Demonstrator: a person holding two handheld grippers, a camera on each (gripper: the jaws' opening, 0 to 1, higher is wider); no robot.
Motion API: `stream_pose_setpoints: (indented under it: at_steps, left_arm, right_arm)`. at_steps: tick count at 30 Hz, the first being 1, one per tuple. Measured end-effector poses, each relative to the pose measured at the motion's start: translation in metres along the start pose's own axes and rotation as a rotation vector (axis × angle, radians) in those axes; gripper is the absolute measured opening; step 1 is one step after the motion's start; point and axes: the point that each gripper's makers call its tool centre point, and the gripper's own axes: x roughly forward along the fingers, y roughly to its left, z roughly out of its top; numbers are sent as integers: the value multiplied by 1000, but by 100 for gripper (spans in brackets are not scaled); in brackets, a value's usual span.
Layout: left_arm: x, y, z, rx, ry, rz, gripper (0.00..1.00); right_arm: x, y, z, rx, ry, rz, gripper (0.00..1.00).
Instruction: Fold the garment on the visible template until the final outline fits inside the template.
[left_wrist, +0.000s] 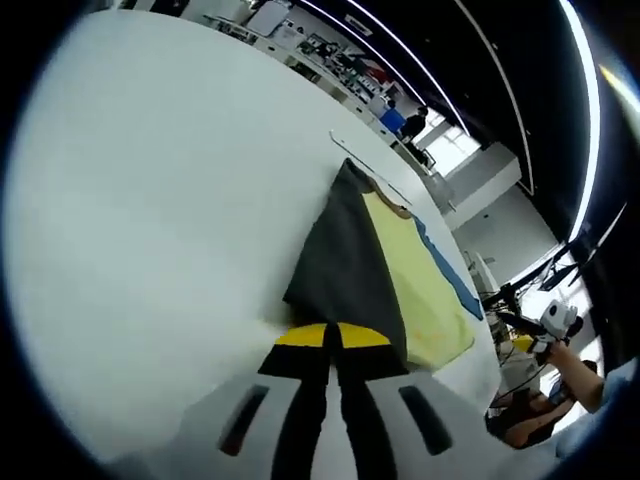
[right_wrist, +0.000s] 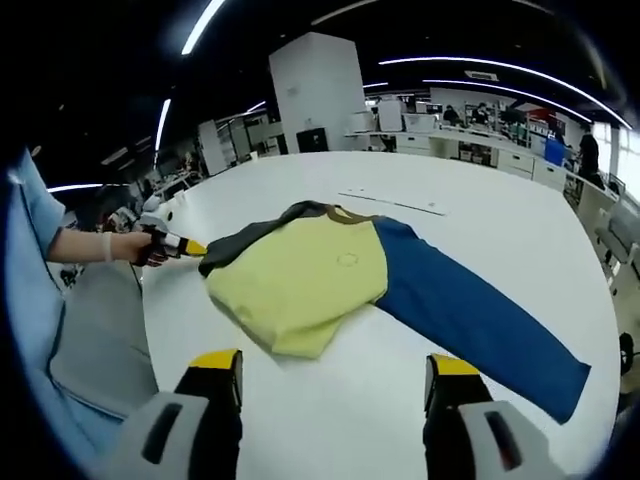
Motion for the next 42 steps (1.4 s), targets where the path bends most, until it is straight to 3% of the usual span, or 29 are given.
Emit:
stream_pose_setpoints:
  at_steps: [6, 16, 27, 42]
  left_arm:
    - [2, -41, 27, 76, -49, -93, 0]
    - [43, -87, 36, 106, 1, -183, 0]
    - [77, -135, 25, 117, 61, -282, 0]
    - [115, -156, 0, 98, 138, -306, 0]
  right_arm:
    - [0, 2, -1, 7, -1, 3, 73]
    - [-5, -1, -7, 10, 8, -7, 72]
    - [-18, -9, -19, 49, 9, -37, 72]
    - [-19, -6, -29, 79, 14, -43, 72]
